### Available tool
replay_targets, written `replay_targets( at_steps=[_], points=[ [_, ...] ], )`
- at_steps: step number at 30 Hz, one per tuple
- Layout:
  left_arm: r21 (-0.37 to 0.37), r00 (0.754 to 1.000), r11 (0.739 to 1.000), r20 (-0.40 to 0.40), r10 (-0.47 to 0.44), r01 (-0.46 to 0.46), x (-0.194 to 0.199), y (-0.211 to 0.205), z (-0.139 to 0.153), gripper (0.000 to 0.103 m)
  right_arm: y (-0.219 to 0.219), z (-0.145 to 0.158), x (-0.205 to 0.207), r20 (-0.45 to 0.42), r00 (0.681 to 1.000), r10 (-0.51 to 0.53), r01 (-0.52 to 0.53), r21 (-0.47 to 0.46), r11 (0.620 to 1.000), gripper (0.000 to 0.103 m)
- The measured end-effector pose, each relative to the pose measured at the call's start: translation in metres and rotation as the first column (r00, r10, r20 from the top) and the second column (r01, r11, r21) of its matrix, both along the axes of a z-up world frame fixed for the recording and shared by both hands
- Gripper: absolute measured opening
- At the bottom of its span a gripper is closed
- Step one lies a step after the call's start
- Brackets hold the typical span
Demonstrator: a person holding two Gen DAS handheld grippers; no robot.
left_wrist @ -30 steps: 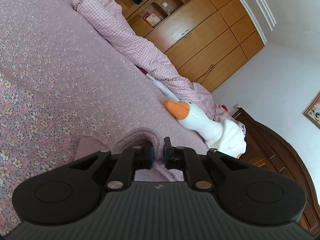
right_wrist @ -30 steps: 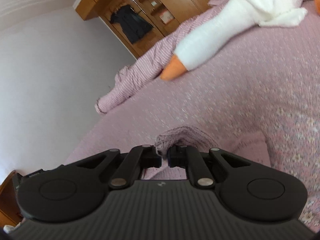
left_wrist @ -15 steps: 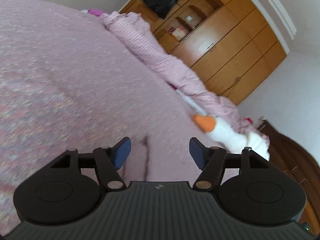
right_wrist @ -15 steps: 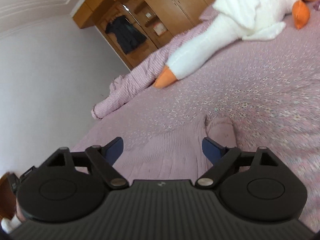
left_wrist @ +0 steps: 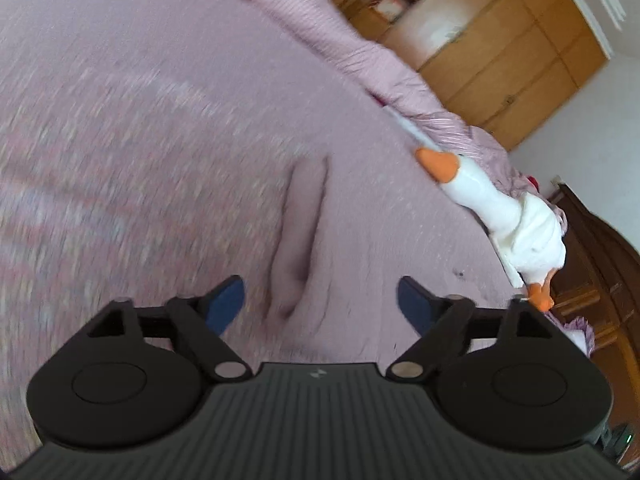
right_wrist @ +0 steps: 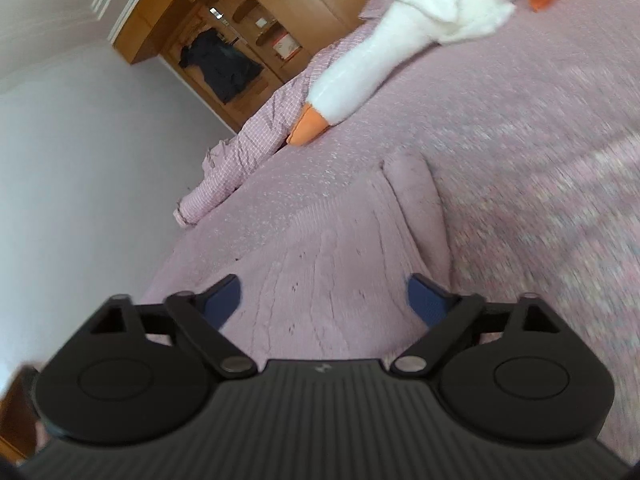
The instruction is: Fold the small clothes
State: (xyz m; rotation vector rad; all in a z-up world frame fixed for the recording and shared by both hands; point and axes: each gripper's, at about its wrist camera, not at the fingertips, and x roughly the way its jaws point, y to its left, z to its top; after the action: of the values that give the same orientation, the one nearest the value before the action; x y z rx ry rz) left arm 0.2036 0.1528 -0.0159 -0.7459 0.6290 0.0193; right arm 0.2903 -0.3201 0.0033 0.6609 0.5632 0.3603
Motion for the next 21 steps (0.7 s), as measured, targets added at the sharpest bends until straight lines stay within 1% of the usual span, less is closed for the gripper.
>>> replay_targets(
  at_steps=[2, 3, 4, 7, 9, 13, 15, 17, 21],
  points=[
    [-0.022, 1.0, 1.0, -0.024, -0.004, 0.004, -0.01, -0.002, -0.006, 0.102, -0.008, -0.003, -0.01, -0.022, 0.999, -0.028, 0.029, 0.04, 0.999, 0.093],
    [-0.027, 1.0, 1.0, -0.027, -0.009, 0.008, -0.014, -0.004, -0.008, 0.103, -0.013, -0.006, -0.014, -0.04, 0.998, -0.045, 0.047, 0.055, 0.997, 0.095],
    [-0.037, 0.999, 0.999, -0.031, -0.012, 0.011, -0.018, -0.004, -0.01, 0.103, -0.018, -0.008, -0.018, -0.058, 0.997, -0.057, 0.061, 0.067, 0.996, 0.103],
    [-0.102, 0.999, 0.995, -0.039, -0.014, 0.01, -0.026, -0.002, -0.016, 0.103, -0.031, -0.014, -0.022, -0.101, 0.99, -0.094, 0.101, 0.061, 0.993, 0.103],
    [-0.135, 0.999, 0.991, -0.042, -0.004, -0.002, -0.026, 0.0, -0.02, 0.103, -0.038, -0.019, -0.021, -0.126, 0.987, -0.098, 0.108, 0.069, 0.992, 0.103],
    [-0.196, 0.999, 0.981, -0.034, 0.001, -0.008, -0.022, 0.004, -0.028, 0.103, -0.044, -0.029, -0.012, -0.167, 0.984, -0.066, 0.093, 0.158, 0.983, 0.103],
    [-0.208, 1.0, 0.978, -0.028, -0.008, 0.002, -0.019, 0.005, -0.029, 0.103, -0.042, -0.032, -0.004, -0.171, 0.984, -0.057, 0.086, 0.169, 0.982, 0.103],
    [-0.204, 0.999, 0.979, -0.021, -0.028, 0.023, -0.013, 0.004, -0.029, 0.103, -0.038, -0.036, 0.006, -0.175, 0.983, -0.062, 0.089, 0.155, 0.984, 0.103],
    [-0.214, 0.994, 0.972, -0.033, -0.102, 0.093, 0.01, 0.003, -0.028, 0.103, -0.028, -0.037, 0.024, -0.166, 0.983, -0.08, 0.103, 0.134, 0.986, 0.103]
  ],
)
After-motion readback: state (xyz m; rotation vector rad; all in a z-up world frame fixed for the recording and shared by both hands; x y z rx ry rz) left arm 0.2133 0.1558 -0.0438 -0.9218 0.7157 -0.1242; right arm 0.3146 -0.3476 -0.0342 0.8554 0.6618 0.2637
